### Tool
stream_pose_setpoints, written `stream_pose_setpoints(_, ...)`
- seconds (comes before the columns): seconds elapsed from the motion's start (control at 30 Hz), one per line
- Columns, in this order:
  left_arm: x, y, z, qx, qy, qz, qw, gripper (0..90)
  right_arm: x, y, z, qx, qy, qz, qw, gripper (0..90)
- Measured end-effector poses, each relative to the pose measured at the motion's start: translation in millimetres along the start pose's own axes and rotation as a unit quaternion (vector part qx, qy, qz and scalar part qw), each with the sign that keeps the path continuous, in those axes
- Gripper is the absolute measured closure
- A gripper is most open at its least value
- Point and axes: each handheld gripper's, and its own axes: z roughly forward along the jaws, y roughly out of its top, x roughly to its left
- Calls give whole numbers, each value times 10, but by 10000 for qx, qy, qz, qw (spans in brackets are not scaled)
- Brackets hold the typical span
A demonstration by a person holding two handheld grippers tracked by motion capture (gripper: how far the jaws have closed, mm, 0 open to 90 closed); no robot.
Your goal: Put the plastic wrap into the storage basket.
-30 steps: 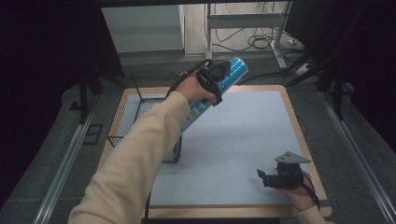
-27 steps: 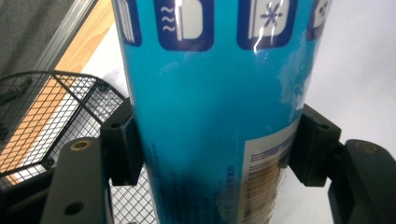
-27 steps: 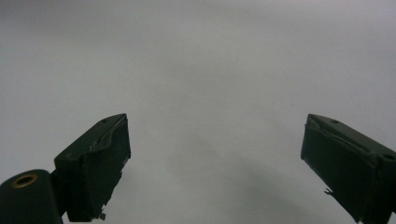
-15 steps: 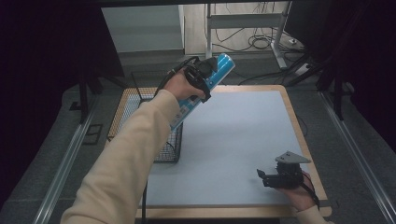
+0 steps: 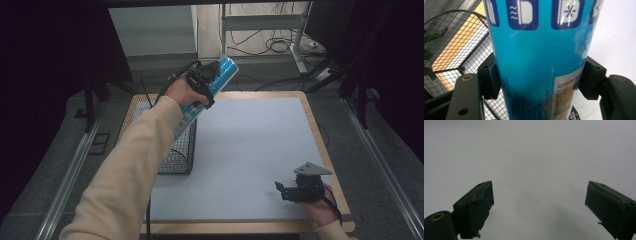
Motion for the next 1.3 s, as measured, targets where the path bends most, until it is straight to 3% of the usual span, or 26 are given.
stream_pose_setpoints(0.33, 145, -67, 92, 42, 92, -171, 9998, 315, 2, 2, -3, 18, 11, -12, 10000, 85)
stream_pose_setpoints(0.9, 388, -244, 483, 316, 149, -465, 9983, 315, 4, -6, 15, 46, -13, -15, 10000, 86)
stream_pose_setpoints(1.3, 519, -350, 782, 308, 102, -657, 9973, 315, 8, -10, 27, 60, -11, -19, 10000, 86)
